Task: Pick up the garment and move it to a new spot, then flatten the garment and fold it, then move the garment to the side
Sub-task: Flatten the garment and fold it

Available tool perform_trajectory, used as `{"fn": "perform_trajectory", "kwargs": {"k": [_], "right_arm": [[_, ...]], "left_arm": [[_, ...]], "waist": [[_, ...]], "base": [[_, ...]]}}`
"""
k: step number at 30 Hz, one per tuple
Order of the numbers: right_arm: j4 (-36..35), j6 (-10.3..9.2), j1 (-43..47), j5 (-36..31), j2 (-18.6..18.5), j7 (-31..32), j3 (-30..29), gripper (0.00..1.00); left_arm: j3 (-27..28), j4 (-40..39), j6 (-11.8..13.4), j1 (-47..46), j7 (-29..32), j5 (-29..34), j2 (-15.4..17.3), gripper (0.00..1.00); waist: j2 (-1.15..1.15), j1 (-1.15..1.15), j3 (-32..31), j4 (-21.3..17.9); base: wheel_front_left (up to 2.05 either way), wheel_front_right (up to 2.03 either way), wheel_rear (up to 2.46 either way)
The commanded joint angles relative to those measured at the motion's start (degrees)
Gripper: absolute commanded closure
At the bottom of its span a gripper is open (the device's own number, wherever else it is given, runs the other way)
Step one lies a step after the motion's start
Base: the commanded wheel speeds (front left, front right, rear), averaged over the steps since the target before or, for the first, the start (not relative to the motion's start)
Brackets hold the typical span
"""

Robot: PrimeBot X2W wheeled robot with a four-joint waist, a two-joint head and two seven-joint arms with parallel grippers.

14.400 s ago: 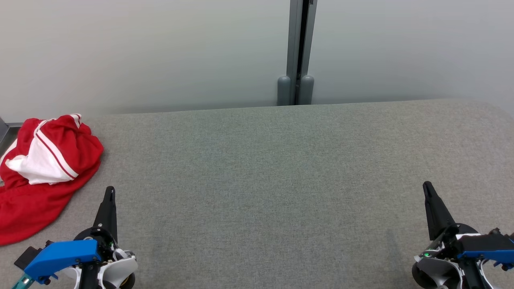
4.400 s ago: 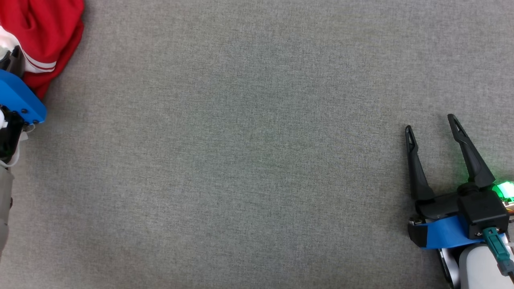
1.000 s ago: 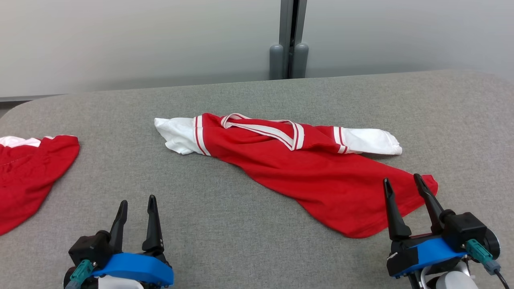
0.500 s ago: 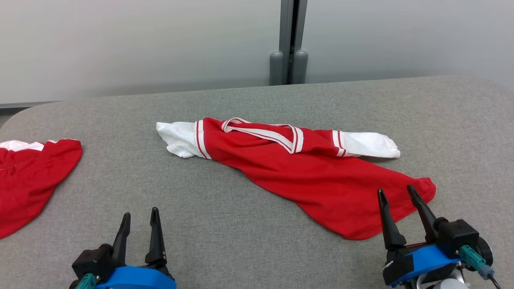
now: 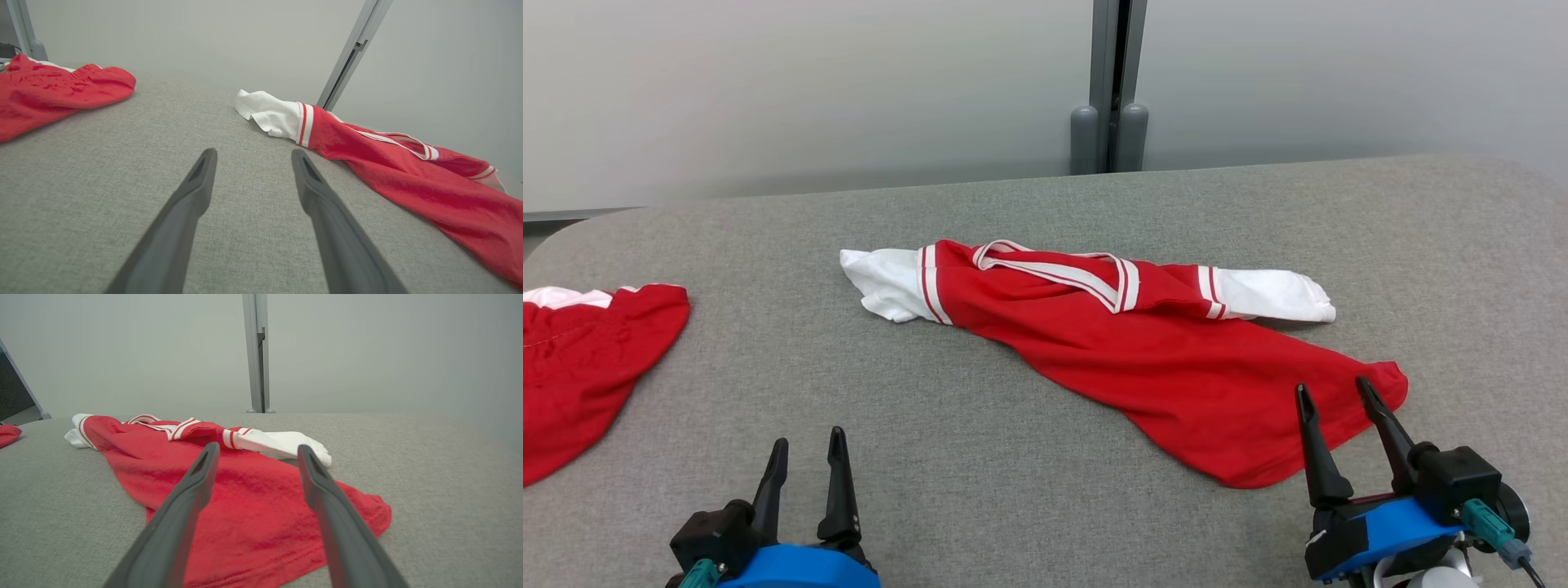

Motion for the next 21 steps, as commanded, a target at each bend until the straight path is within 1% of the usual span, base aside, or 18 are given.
{"fn": "perform_trajectory", "kwargs": {"k": [1,5,9,13,17,21], "right_arm": [[0.04,0.00,0.08,-0.34,-0.12,-0.22,-0.18,0.00],[0.10,0.00,-0.87,-1.20,-0.12,-0.22,-1.01,0.00],[0.29,0.00,-3.39,-3.65,-0.12,-0.22,-3.06,0.00],[2.91,0.00,-7.34,-10.75,-0.12,-0.21,-7.43,0.00],[8.75,0.00,-12.01,-17.92,-0.12,-0.21,-11.50,0.00],[14.74,0.00,-16.58,-23.69,-0.13,0.19,-14.63,0.00]], "left_arm": [[0.59,-0.01,-0.14,-0.41,-0.23,0.25,0.02,0.00],[0.92,-0.26,-0.31,-0.67,-0.23,0.70,-0.16,0.00],[1.22,-0.72,-0.58,-1.42,-0.23,1.09,-0.36,0.00],[1.18,-1.10,-0.74,-2.25,-0.22,1.48,-0.79,0.00],[1.15,-1.43,-1.19,-3.39,-0.21,1.91,-1.22,0.00],[1.21,-1.67,-1.38,-4.45,-0.21,2.46,-1.51,0.00]], "waist": [[0.00,0.00,0.07,0.07],[0.00,0.00,0.50,0.30],[0.00,0.00,1.76,0.68],[0.00,0.00,3.58,1.29],[0.00,0.00,5.67,2.33],[0.00,0.00,7.89,3.48]], "base": [[0.00,0.00,0.00],[0.00,0.00,0.00],[0.00,0.00,0.00],[0.00,0.00,0.00],[0.00,0.00,0.00],[0.00,0.00,0.00]]}}
